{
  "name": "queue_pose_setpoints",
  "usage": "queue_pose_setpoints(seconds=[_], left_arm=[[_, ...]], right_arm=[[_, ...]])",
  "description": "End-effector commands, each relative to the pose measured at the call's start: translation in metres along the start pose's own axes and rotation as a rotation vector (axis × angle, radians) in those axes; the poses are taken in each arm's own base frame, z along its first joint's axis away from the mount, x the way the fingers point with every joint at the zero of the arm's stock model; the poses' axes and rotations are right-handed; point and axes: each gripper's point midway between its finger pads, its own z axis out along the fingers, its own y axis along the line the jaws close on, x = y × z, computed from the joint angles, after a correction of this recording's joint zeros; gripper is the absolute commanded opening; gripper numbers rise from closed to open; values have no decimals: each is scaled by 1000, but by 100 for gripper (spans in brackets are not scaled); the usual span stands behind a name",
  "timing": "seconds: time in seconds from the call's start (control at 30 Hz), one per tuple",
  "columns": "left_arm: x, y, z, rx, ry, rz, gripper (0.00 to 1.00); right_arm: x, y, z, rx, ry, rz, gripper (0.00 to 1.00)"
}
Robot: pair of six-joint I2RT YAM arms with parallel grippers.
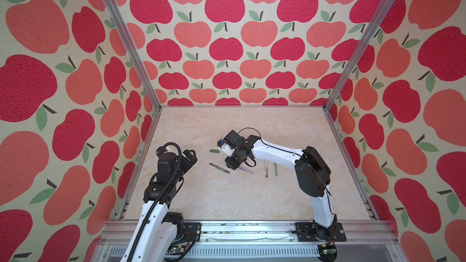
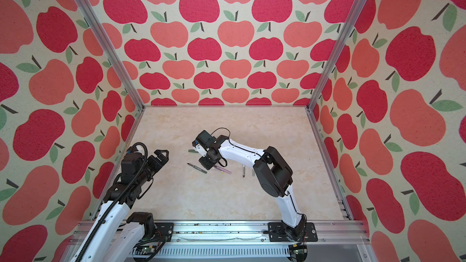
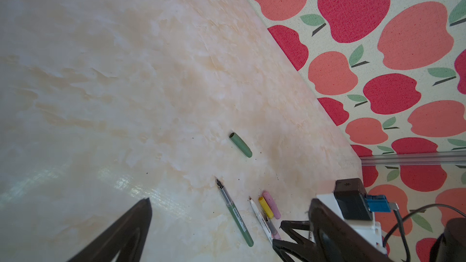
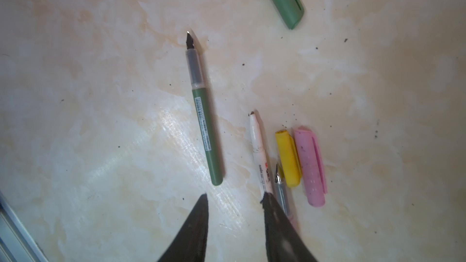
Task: Insert the pens into the pen caps
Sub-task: 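Grasp the pink fountain pen with the right gripper while the left arm draws back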
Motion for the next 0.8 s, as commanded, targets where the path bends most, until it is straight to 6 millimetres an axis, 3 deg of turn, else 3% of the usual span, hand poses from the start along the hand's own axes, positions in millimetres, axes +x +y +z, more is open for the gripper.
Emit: queue_pose_setpoints(seconds=[0.0, 0.37, 0.77], left_arm=[[0, -7, 1, 49, -3, 26, 99], [5, -27, 13, 109, 52, 46, 99], [8, -31, 15, 123, 65, 52, 99]], right_arm=[[23, -19, -14, 55, 30, 12, 36], [73, -44, -13, 85, 110, 51, 35], [72, -52, 6, 113, 136, 57, 32]])
